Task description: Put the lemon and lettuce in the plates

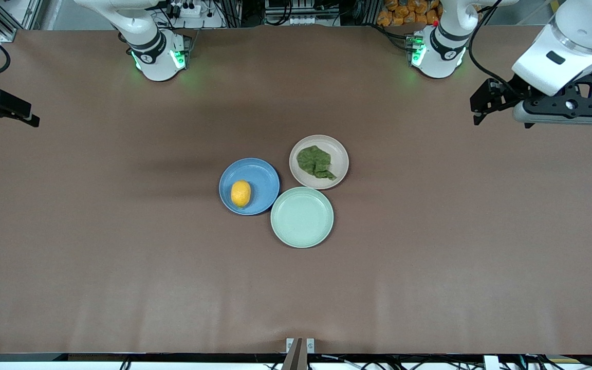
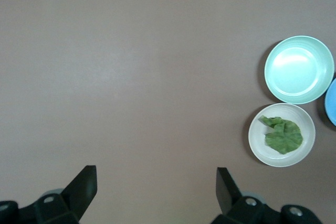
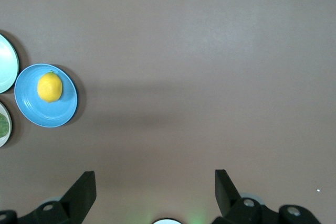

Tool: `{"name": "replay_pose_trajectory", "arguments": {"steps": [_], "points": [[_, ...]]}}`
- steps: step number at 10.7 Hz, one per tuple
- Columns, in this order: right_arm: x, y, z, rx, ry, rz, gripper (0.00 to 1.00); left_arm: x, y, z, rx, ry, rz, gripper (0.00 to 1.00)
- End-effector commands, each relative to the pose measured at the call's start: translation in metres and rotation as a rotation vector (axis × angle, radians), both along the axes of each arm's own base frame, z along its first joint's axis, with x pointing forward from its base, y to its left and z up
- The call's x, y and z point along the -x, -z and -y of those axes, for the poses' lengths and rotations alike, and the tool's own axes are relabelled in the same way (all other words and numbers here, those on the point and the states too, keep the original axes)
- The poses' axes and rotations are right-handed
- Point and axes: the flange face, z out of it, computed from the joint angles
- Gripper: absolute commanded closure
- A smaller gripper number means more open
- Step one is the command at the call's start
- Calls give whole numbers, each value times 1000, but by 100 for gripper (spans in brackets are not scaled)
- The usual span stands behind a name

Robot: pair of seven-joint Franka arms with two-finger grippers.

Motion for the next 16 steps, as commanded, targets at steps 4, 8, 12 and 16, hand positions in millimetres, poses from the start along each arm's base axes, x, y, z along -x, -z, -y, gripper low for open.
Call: {"name": "replay_pose_trajectory", "arguments": {"steps": [4,8,12,16], "points": [[8,-4,1,43,-12,-8,0,7,-11,-1,27,7,-11,0],[9,-5,2,72,-15,-14,0,7,-11,-2,26,7,-11,0],[5,-7,2,72,-13,-6,0,7,-11,-3,26,4,-9,0],[-4,-6,3,74,-10,18,0,6,-11,-4,23,2,-10,0]]}}
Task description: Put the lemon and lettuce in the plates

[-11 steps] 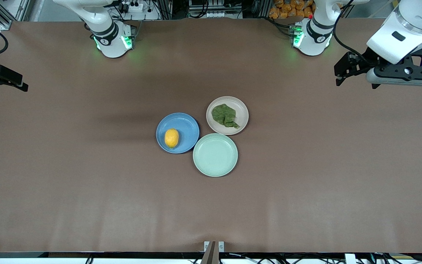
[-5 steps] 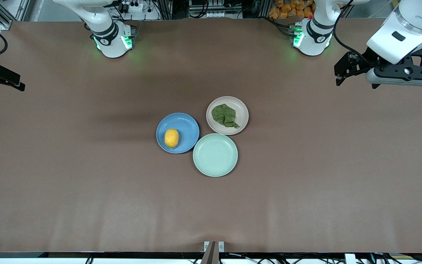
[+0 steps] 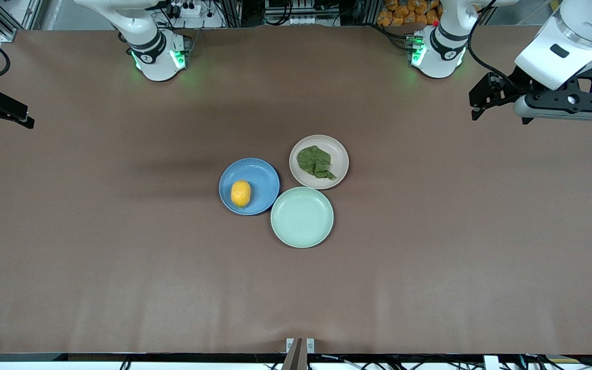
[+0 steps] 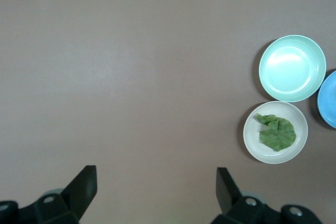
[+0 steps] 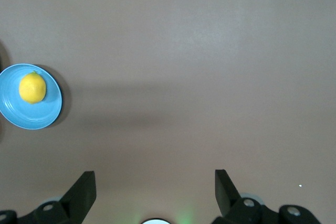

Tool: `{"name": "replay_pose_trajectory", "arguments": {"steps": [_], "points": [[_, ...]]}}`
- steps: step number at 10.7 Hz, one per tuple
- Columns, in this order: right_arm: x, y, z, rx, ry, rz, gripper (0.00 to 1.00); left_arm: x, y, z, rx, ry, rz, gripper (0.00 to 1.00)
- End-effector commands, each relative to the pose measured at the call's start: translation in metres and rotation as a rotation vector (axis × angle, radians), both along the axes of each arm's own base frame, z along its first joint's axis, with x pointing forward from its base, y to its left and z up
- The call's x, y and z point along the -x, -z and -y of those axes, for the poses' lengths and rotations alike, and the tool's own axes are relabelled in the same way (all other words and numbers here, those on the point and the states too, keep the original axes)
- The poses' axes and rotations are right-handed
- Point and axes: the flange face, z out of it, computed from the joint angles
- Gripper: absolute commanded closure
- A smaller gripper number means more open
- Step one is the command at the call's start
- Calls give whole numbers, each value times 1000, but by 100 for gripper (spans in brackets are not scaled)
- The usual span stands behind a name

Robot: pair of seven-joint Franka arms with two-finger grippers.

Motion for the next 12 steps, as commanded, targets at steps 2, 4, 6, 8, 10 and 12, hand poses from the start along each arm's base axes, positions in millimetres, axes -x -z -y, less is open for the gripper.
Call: {"name": "replay_pose_trajectory", "arguments": {"steps": [2,4,6,8,10,12], "points": [[-4,-6,0,22,-7,21,0,5,-7,-2,13,7,-5,0],[-5,-6,0,21,-7,26,0,5,-7,-2,12,8,-7,0],[-5,-6,0,19,-5,29,0,5,-7,-3,12,7,-7,0],[-6,-5,0,18,-5,26,0,5,-7,-2,12,7,-7,0],[-6,-9,-1,16,-7,32,0,5,-7,-2,13,7,-5,0],[-7,-7,-2,13,-7,30,0,5,-7,-2,14,7,-6,0]]}}
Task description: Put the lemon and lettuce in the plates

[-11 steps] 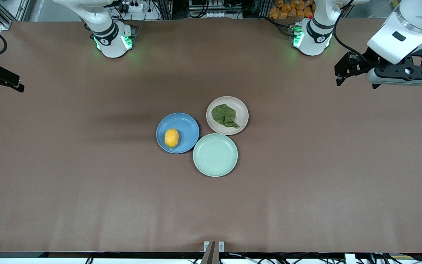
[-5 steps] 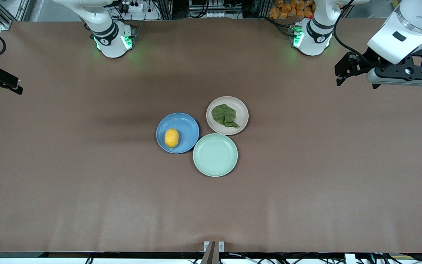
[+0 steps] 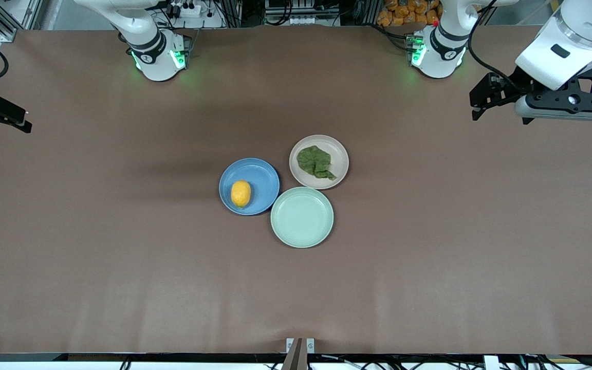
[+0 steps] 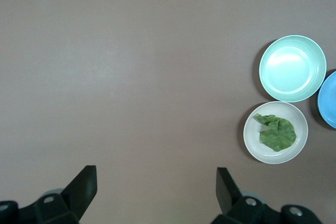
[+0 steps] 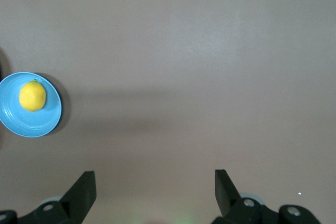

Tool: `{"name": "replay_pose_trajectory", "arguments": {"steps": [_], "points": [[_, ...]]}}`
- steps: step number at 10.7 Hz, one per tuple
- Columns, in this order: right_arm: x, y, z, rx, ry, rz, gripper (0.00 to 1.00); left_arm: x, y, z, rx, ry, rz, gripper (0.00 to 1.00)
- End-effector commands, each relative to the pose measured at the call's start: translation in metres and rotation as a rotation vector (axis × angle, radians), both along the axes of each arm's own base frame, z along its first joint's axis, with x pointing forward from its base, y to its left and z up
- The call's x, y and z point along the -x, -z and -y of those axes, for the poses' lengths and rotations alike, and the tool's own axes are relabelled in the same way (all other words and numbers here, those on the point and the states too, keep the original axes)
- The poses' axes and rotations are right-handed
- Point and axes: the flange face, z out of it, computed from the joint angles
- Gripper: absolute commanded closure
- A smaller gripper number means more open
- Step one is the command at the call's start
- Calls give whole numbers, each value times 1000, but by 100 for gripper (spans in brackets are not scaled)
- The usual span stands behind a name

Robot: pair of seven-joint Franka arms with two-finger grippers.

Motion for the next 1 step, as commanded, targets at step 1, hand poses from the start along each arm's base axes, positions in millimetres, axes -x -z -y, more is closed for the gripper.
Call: {"name": "replay_pose_trajectory", "arguments": {"steps": [1], "points": [[-3,-5,-2,7,-7,4,0,5,-7,-1,16,7,-6,0]]}}
